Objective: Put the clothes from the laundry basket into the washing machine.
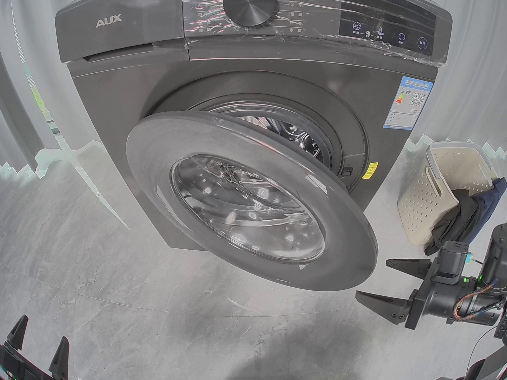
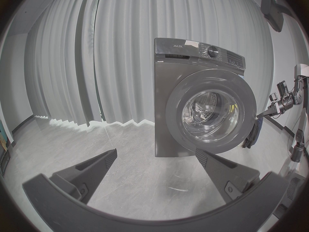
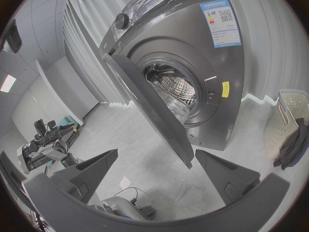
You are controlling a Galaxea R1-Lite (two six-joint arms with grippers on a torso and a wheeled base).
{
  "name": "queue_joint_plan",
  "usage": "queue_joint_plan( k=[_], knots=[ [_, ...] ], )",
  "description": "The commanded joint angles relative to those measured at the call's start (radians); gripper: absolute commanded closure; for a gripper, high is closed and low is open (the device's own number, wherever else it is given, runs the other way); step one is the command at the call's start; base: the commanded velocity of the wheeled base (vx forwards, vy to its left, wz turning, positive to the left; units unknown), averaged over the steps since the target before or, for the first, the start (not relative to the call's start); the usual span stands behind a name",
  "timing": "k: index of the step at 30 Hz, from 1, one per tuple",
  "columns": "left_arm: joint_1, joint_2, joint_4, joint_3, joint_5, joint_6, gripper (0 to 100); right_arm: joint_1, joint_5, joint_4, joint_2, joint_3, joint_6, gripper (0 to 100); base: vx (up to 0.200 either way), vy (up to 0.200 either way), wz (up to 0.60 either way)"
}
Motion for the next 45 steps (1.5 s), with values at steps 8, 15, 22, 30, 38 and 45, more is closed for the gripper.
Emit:
queue_joint_plan(
  k=[8,15,22,30,38,45],
  knots=[
    [0.000,-0.018,0.000,0.016,-0.001,-0.007,0,0.024,0.023,-0.164,0.230,-0.015,0.011,0,0.000,0.000,0.00],
    [0.000,-0.018,0.000,0.016,-0.001,-0.007,0,0.066,0.012,-0.262,0.196,0.088,0.011,0,0.000,0.000,0.00],
    [-0.002,-0.018,0.000,0.016,-0.001,-0.017,0,0.020,0.004,-0.282,0.181,0.085,0.006,0,0.000,0.000,0.00],
    [-0.002,-0.018,0.000,0.016,0.007,-0.026,0,0.106,0.000,-0.283,0.218,0.038,0.009,0,-0.150,0.000,0.00],
    [-0.002,-0.018,0.000,0.016,0.004,-0.025,0,0.134,-0.005,-0.334,0.285,0.041,0.009,0,0.000,0.000,0.00],
    [-0.002,-0.018,0.000,0.016,0.001,-0.019,0,0.145,-0.005,-0.377,0.259,0.088,0.011,0,0.000,0.000,0.00]
  ],
)
